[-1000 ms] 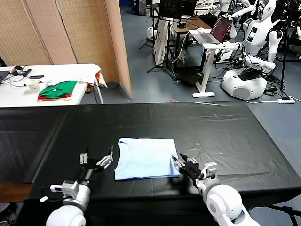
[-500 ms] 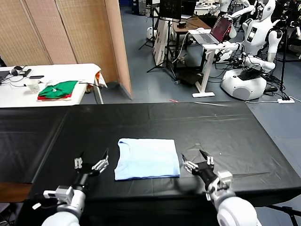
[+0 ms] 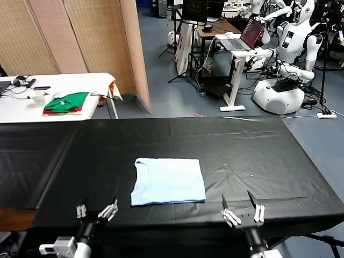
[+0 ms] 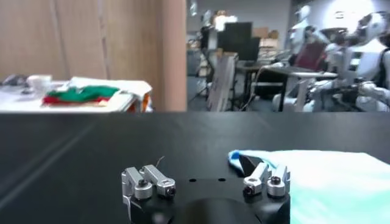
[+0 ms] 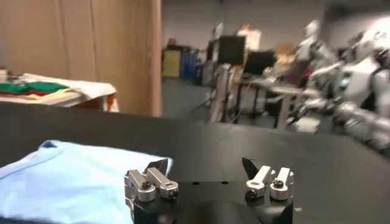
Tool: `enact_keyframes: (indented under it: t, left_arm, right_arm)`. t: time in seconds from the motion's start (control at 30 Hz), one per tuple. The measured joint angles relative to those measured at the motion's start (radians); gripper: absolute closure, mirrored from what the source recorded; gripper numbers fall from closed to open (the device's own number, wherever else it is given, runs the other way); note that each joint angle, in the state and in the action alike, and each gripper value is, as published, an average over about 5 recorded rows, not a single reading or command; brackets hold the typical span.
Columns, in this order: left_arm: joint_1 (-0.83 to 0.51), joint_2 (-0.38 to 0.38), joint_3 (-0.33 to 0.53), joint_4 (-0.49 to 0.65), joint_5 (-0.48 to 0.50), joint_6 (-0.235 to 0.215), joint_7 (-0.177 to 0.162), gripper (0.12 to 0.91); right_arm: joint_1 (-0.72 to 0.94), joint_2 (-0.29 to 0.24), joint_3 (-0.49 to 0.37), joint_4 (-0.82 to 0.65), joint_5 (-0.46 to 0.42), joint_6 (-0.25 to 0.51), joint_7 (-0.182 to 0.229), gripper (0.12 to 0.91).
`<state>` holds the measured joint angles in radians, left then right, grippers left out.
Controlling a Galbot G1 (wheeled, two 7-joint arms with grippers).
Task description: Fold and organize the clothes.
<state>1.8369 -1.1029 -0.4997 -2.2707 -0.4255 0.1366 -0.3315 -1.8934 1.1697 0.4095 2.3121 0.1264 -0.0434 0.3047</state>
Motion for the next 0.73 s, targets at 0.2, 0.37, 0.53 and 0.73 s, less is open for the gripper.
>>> enact_keyframes:
  t: [0.2, 0.37, 0.53, 0.73]
  left_arm:
    - [0.038, 0.018, -0.014, -0.007, -0.015, 0.019, 0.015, 0.123]
    - [0.043, 0.022, -0.016, -0.002, -0.016, 0.026, 0.023, 0.123]
    - [0.048, 0.025, -0.016, 0.0, -0.016, 0.028, 0.025, 0.123]
    - [0.053, 0.026, -0.02, 0.0, -0.015, 0.03, 0.025, 0.123]
  right_arm:
    - [-0.137, 0.023, -0.005, 0.062, -0.026, -0.014, 0.061, 0.118]
    - [-0.185, 0.03, -0.005, 0.083, -0.027, -0.018, 0.067, 0.118]
    - [-0.202, 0.031, -0.005, 0.09, -0.027, -0.016, 0.066, 0.118]
    - [-0.209, 0.032, -0.005, 0.093, -0.028, -0.015, 0.066, 0.118]
